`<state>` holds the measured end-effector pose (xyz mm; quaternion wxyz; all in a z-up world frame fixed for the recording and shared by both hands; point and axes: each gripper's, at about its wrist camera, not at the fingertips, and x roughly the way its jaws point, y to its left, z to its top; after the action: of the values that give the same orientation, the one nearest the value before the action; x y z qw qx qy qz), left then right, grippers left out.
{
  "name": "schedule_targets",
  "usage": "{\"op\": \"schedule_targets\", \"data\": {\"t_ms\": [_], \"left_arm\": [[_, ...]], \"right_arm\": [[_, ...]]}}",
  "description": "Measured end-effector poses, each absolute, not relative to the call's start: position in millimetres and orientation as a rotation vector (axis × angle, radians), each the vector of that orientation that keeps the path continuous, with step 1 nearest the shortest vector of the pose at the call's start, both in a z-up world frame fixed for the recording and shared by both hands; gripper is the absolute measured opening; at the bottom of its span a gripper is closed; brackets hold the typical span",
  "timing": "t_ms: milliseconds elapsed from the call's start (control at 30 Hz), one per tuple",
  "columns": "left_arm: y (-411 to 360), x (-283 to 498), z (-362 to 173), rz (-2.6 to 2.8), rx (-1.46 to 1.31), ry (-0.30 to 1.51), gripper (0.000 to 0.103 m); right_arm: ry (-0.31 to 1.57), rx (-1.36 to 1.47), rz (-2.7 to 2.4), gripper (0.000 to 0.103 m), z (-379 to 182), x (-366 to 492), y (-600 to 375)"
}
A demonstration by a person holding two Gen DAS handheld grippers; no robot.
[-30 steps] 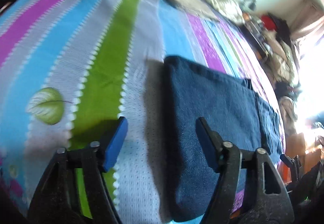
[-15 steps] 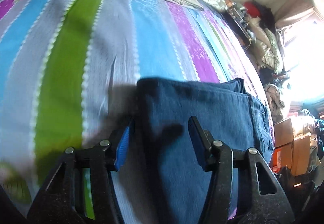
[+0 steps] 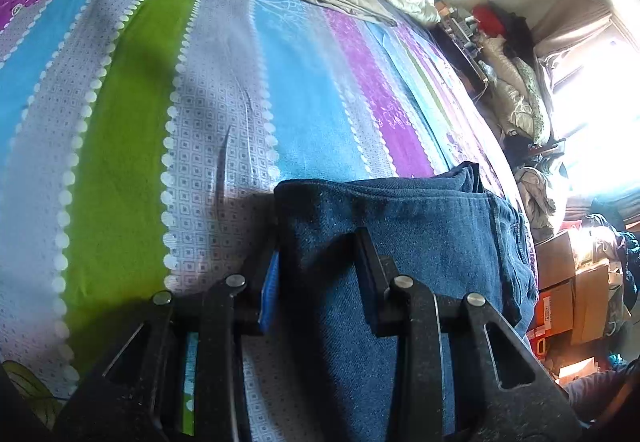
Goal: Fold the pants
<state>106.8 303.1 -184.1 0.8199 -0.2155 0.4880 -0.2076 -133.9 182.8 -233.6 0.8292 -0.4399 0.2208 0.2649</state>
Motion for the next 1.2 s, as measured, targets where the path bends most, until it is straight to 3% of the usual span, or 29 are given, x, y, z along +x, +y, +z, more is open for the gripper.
{"op": "schedule_targets", "data": {"t_ms": [333, 1200], "left_arm": [[304.2, 107.0, -184.0, -0.474, -0.44, 1.006, 0.033], [319.2, 104.8, -194.0, -0.525, -0.558, 0.954, 0.031]], "right_arm": [[0.308, -1.071, 0.436, 0.06, -254.5, -134.6, 216.8], [0.339, -1.145, 0.386, 0.059, -249.6, -119.9, 231.2]]}}
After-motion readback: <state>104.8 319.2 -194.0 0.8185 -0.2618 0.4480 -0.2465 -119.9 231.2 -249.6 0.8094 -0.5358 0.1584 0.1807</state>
